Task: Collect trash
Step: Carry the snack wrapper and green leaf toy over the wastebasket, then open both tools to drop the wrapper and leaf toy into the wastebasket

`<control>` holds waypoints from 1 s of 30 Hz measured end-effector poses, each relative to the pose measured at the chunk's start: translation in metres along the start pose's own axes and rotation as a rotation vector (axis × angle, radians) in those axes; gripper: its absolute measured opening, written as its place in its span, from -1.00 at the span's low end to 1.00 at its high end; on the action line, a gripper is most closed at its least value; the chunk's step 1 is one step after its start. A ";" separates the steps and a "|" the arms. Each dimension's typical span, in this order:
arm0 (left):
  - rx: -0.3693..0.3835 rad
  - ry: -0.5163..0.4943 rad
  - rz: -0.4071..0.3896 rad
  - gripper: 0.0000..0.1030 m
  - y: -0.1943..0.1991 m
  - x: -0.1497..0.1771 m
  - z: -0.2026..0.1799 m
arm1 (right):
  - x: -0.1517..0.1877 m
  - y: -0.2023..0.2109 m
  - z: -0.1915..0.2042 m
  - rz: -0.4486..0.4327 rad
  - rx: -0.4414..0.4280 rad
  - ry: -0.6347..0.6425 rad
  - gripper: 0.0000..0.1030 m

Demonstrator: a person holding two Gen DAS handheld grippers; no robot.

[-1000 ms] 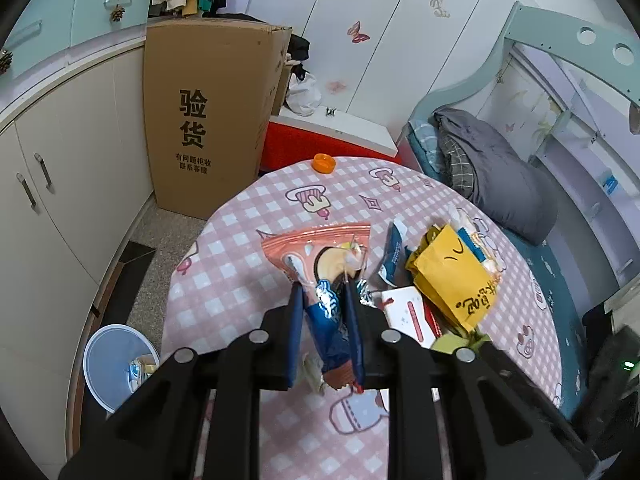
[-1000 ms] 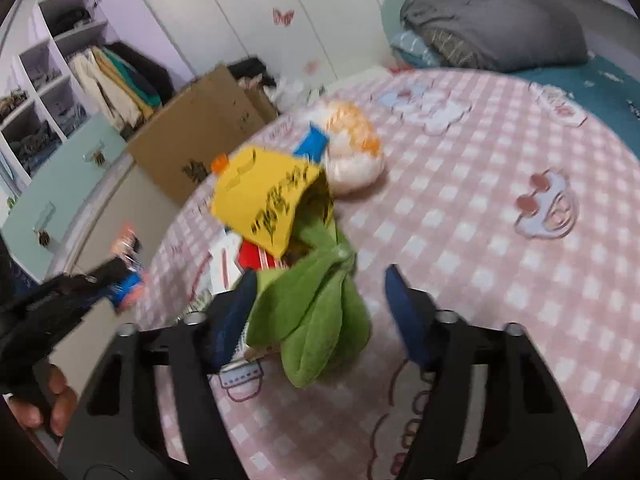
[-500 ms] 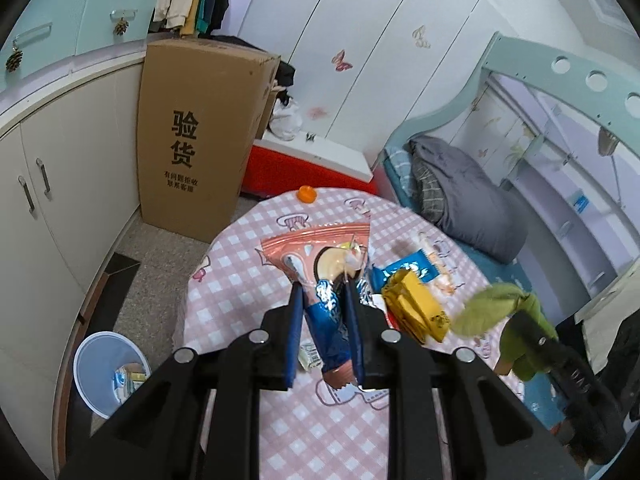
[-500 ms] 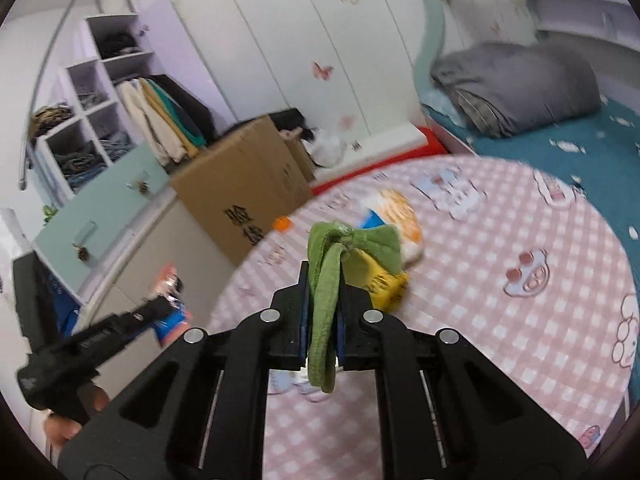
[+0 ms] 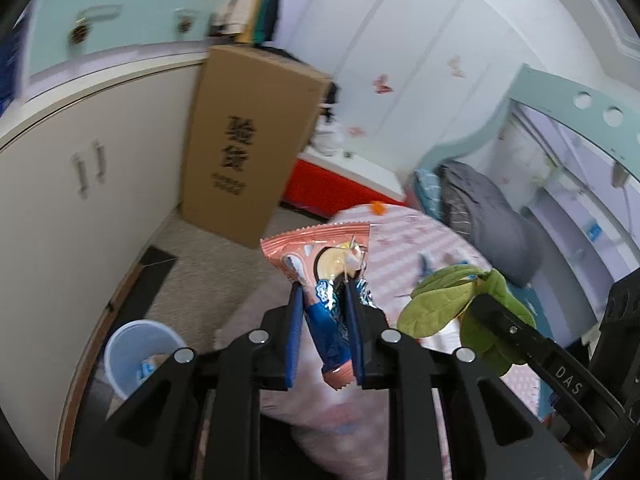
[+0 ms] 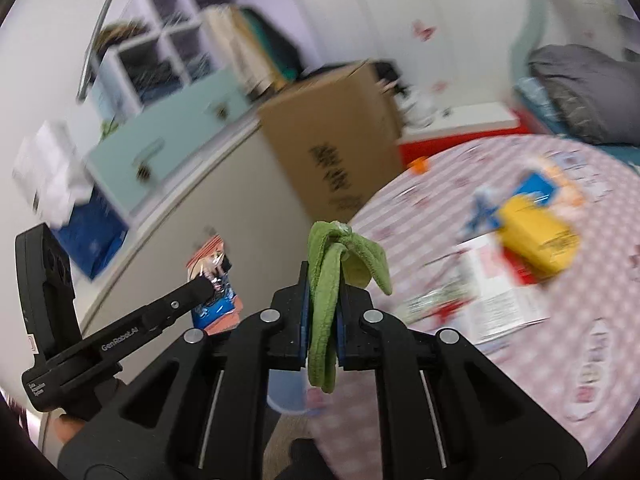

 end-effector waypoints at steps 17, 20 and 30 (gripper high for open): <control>-0.312 0.359 0.168 -0.62 0.003 0.125 0.247 | 0.143 -0.195 0.129 0.346 -0.076 0.256 -0.70; -0.362 0.381 0.196 -0.62 -0.001 0.137 0.271 | 0.155 -0.223 0.135 0.351 -0.053 0.283 0.32; -0.393 0.369 0.259 -0.62 -0.031 0.149 0.284 | 0.183 -0.249 0.105 0.391 0.032 0.269 0.35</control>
Point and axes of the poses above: each gripper's, at about its wrist camera, not at the fingertips, and y roughly against the way its jaws point, z to its left, x to its underside, the point moved 7 cm from there along -y, roughly the way its jaws point, and after that the axes turned 14 degrees about -y, right-handed, at the moved point
